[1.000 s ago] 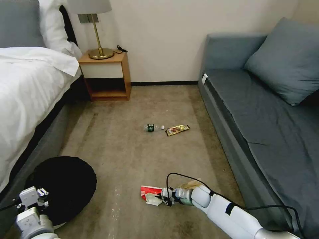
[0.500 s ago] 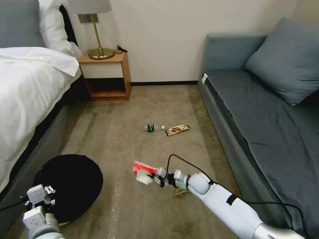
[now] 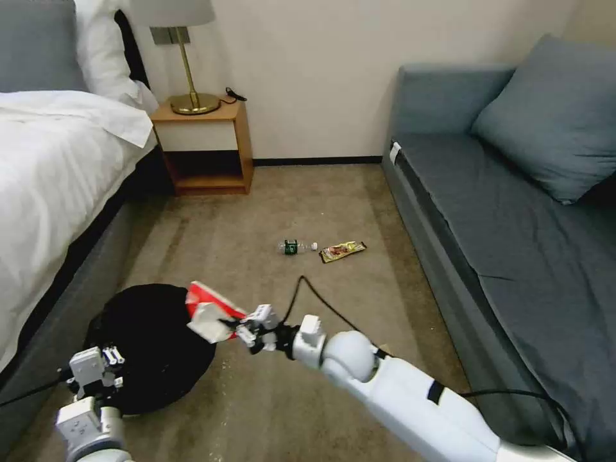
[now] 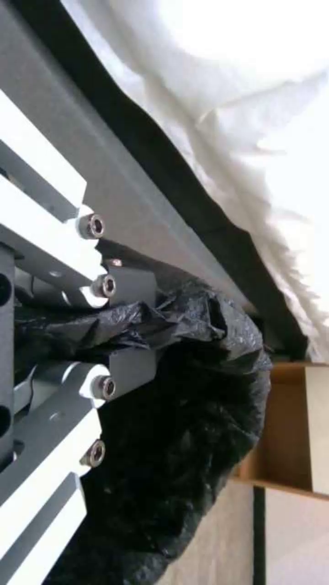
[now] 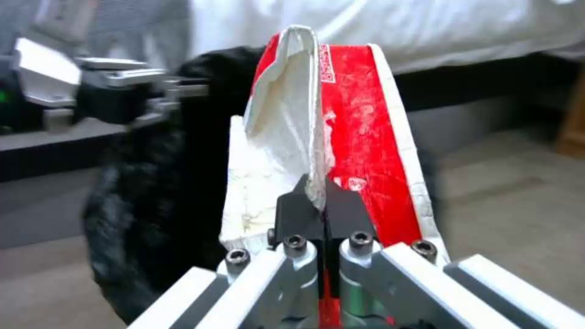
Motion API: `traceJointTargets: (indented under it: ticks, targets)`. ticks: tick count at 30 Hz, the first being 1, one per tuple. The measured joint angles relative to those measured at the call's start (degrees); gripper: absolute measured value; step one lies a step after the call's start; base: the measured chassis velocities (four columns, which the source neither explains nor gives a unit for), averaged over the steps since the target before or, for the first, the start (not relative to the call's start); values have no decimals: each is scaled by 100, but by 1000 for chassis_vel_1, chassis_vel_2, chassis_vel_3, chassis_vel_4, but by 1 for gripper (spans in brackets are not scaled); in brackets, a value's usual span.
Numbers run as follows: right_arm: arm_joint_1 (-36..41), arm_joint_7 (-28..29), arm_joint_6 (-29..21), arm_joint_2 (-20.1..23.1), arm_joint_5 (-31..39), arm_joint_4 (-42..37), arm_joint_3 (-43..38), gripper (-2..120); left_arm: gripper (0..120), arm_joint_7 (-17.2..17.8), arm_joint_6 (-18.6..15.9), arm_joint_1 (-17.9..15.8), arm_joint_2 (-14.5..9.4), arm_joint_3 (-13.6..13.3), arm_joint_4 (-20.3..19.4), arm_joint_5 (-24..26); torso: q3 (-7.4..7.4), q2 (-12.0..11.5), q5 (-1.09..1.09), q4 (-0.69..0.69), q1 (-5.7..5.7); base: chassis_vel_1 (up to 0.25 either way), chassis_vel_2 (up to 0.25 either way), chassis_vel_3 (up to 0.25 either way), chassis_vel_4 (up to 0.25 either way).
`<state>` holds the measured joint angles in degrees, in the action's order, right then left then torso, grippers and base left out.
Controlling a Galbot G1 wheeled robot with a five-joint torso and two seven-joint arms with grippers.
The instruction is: Pick up the trash bin, then pick up the garbage on the floor and place it into the trash bin.
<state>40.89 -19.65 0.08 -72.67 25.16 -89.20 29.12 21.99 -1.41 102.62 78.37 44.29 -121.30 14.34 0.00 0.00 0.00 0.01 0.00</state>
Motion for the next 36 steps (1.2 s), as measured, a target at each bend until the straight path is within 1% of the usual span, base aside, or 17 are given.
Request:
traceJointTargets:
  ticks: [3,4,9,11,15,17,22,25,26,30,31,35,36]
  targets:
    - [-302,10,-113,-242,228,91,352,0,7,-77,73,28,0,-4,-7,-38,0,0,0,0,0,0,0,0,0]
    - [-302,10,-113,-242,228,91,352,0,7,-77,73,28,0,-4,-7,-38,0,0,0,0,0,0,0,0,0]
    - [-582,44,-187,-663,358,485,553,0,7,-165,158,37,-1,-7,-41,-35,0,0,0,0,0,0,0,0,0]
    - [-594,57,-188,-697,367,533,563,0,7,-179,169,38,-1,-7,-50,-29,0,0,0,0,0,0,0,0,0]
    - [-652,103,-181,-903,391,843,625,0,7,-262,230,38,3,-12,-79,0,0,0,0,-1,0,0,0,0,0]
    - [-679,129,-128,-1010,316,1066,644,0,7,-293,240,31,16,-18,-79,3,0,0,-1,0,0,0,0,0,0]
    - [-692,165,-43,-1111,176,1352,644,0,7,-321,254,33,21,-20,-79,9,0,0,0,0,0,0,0,0,0]
    - [-705,180,26,-1143,59,1481,647,12,7,-339,260,30,20,-24,-71,18,0,0,0,-1,0,0,0,0,0]
    - [-705,180,26,-1143,59,1481,647,12,7,-339,260,30,20,-24,-71,18,0,0,0,-1,0,0,0,0,0]
    - [-711,198,66,-1153,-18,1509,647,30,7,-342,260,-5,20,-33,-37,21,0,0,0,-1,0,0,0,0,0]
    - [-711,198,66,-1153,-18,1509,647,30,7,-342,260,-5,20,-33,-37,21,0,0,0,-1,0,0,0,0,0]
    - [-717,172,70,-1032,-42,1416,632,49,7,-342,260,-40,14,-34,32,33,0,0,1,0,0,0,0,0,0]
    - [-717,172,70,-1032,-42,1416,632,49,7,-342,260,-40,14,-34,32,33,0,0,1,0,0,0,0,0,0]
